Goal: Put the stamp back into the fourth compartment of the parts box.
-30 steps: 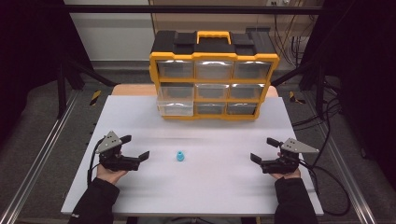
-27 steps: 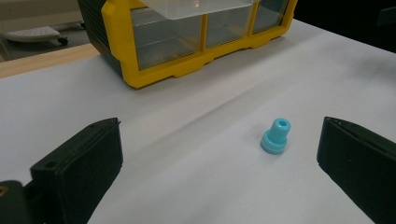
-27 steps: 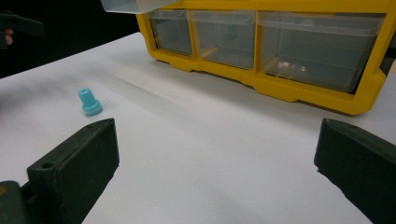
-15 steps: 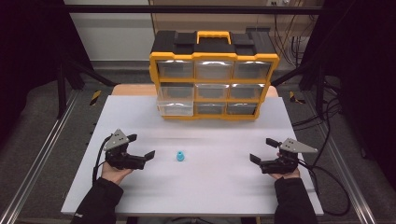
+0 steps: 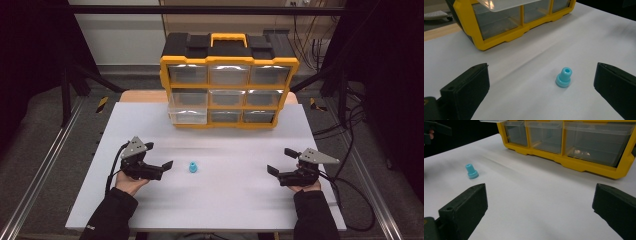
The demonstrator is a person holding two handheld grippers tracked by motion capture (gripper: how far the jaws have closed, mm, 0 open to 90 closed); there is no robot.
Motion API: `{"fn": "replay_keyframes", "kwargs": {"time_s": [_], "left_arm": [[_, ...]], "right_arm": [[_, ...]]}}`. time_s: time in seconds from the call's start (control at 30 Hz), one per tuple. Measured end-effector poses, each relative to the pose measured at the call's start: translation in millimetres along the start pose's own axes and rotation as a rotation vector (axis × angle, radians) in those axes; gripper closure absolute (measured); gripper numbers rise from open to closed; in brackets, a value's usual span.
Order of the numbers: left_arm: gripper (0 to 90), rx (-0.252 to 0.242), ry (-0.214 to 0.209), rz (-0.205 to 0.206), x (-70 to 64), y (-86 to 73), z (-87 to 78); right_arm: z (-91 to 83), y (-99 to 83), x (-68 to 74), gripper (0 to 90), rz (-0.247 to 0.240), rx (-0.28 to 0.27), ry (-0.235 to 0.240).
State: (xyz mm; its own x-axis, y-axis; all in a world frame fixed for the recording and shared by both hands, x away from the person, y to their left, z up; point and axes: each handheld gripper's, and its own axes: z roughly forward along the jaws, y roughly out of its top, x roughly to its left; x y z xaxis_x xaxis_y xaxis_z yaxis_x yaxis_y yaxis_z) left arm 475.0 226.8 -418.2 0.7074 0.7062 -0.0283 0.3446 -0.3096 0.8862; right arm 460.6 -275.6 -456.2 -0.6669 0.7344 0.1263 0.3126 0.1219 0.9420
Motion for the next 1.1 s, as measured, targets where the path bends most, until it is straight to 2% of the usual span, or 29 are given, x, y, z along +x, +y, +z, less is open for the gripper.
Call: {"fn": "replay_keyframes", "kwargs": {"time_s": [1.1], "left_arm": [[0.0,0.063,-0.031,0.009,-22.9,11.3,41.8]], "right_arm": [[1.3,-0.9,0.3,0.5,-0.007,0.013,0.004]]}}
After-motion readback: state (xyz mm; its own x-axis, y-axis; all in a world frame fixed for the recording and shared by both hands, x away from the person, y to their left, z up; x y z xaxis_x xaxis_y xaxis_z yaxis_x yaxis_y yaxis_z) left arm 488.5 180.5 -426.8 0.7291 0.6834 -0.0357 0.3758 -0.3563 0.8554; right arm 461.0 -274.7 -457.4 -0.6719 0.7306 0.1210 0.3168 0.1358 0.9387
